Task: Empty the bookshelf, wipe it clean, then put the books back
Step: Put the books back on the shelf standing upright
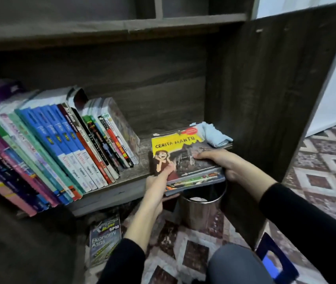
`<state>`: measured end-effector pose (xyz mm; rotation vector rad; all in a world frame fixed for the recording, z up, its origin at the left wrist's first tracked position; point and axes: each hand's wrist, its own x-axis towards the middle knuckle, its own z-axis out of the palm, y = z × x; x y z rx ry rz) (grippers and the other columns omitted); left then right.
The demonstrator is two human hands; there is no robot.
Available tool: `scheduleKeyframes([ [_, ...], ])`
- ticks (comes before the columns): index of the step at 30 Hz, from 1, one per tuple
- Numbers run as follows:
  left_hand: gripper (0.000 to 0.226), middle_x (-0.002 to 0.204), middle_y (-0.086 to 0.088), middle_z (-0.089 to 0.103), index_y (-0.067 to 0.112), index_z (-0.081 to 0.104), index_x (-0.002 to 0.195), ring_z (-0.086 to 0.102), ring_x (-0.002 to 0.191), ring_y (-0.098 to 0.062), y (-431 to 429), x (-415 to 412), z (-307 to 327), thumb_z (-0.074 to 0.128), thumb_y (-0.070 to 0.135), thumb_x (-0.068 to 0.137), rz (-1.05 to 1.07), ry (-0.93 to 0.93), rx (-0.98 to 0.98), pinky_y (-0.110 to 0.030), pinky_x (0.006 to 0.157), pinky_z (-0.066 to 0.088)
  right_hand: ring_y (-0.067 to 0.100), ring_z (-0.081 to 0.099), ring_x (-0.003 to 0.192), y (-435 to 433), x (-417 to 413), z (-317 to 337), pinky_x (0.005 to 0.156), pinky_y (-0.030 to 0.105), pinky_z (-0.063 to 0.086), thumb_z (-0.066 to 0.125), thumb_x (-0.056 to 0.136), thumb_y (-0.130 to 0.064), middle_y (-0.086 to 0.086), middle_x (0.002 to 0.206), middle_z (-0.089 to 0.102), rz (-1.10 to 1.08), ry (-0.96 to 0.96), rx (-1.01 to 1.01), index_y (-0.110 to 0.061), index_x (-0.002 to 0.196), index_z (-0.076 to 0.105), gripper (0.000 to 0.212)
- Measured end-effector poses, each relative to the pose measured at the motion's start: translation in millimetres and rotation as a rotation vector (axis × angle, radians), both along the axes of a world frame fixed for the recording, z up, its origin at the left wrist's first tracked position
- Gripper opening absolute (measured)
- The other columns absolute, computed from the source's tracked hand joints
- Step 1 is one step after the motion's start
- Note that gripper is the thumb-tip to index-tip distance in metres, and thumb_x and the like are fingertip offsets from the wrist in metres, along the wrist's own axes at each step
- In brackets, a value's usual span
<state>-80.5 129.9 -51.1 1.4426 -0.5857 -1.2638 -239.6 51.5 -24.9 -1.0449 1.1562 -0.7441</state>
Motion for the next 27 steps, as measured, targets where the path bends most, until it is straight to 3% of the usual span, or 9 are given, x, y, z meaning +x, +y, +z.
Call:
scheduleKeyframes([
  [3, 0.035, 0.089, -0.012, 0.066, 0.006, 0.065, 0.096, 0.065, 0.071, -0.024, -25, -3, -15, 0.071, 0.036, 0.081, 0.084, 0.003, 0.036, -0.029, 0.050, 0.057, 0.012, 0.064, 0.053, -24, 8, -20, 0.046, 0.020, 0.051, 0.071, 0.084, -0.020, 0.006, 0.082, 0.069, -0.007, 0.167, -0.071, -0.008, 0.101, 0.066, 0.022],
  [8, 0.033, 0.095, -0.013, 0.066, 0.008, 0.062, 0.091, 0.066, 0.075, -0.024, -56, 6, -36, 0.070, 0.039, 0.081, 0.055, -0.038, 0.115, -0.028, 0.049, 0.055, 0.011, 0.067, 0.063, -52, 13, -57, 0.066, 0.023, 0.054, 0.069, 0.086, -0.013, 0.005, 0.082, 0.071, -0.054, 0.104, -0.093, 0.001, 0.105, 0.066, 0.024],
  [11, 0.046, 0.101, -0.015, 0.067, 0.005, 0.059, 0.108, 0.067, 0.081, -0.025, -66, 6, -43, 0.069, 0.041, 0.081, 0.026, -0.019, 0.125, -0.026, 0.046, 0.053, 0.014, 0.065, 0.070, -59, 12, -65, 0.068, 0.022, 0.053, 0.068, 0.087, -0.013, 0.008, 0.089, 0.070, -0.039, 0.095, -0.137, -0.002, 0.102, 0.066, 0.020],
  [13, 0.048, 0.094, -0.013, 0.068, 0.004, 0.057, 0.110, 0.067, 0.075, -0.024, -69, 5, -46, 0.068, 0.042, 0.082, 0.033, -0.014, 0.118, -0.027, 0.048, 0.055, 0.012, 0.063, 0.072, -62, 13, -65, 0.065, 0.017, 0.050, 0.065, 0.089, -0.014, 0.011, 0.097, 0.069, -0.021, 0.105, -0.192, -0.004, 0.102, 0.066, 0.017],
  [15, 0.047, 0.085, -0.012, 0.068, 0.004, 0.058, 0.109, 0.066, 0.069, -0.023, -70, 4, -46, 0.067, 0.042, 0.083, 0.043, -0.012, 0.109, -0.028, 0.049, 0.056, 0.015, 0.064, 0.086, -65, 14, -68, 0.074, 0.020, 0.049, 0.064, 0.090, -0.025, 0.012, 0.114, 0.067, 0.004, 0.253, -0.279, -0.009, 0.111, 0.063, 0.026],
  [18, 0.048, 0.096, -0.016, 0.068, 0.005, 0.056, 0.113, 0.066, 0.070, -0.024, -71, 6, -47, 0.062, 0.044, 0.087, 0.037, 0.014, 0.116, -0.025, 0.044, 0.053, 0.026, 0.044, 0.128, -59, 7, -78, 0.105, 0.038, 0.037, 0.056, 0.084, -0.060, 0.009, 0.143, 0.045, 0.008, 0.761, -0.659, -0.018, 0.143, 0.036, 0.075],
  [22, 0.041, 0.099, -0.014, 0.068, 0.012, 0.058, 0.111, 0.065, 0.077, -0.023, -73, 13, -41, 0.050, 0.047, 0.093, -0.045, 0.027, 0.123, -0.028, 0.051, 0.055, 0.025, 0.037, 0.135, -31, -2, -92, 0.113, 0.040, 0.022, 0.044, 0.069, -0.083, 0.007, 0.144, 0.044, 0.169, 1.078, -1.410, -0.022, 0.146, 0.029, 0.100],
  [24, 0.033, 0.082, -0.008, 0.067, 0.015, 0.060, 0.102, 0.063, 0.071, -0.018, -73, 17, -36, 0.046, 0.044, 0.094, -0.094, 0.015, 0.096, -0.028, 0.057, 0.053, 0.027, 0.047, 0.128, -33, 0, -105, 0.107, 0.040, 0.026, 0.064, 0.063, -0.071, 0.008, 0.138, 0.051, 0.217, 1.273, -1.583, -0.021, 0.143, 0.032, 0.100],
  [27, 0.034, 0.082, -0.005, 0.069, 0.016, 0.062, 0.103, 0.064, 0.071, -0.016, -71, 13, -27, 0.048, 0.044, 0.092, -0.136, -0.058, 0.037, -0.025, 0.056, 0.049, 0.025, 0.064, 0.099, -41, 10, -108, 0.081, 0.034, 0.047, 0.078, 0.064, -0.035, 0.005, 0.117, 0.065, -0.006, 1.197, -1.711, -0.018, 0.132, 0.041, 0.079],
])
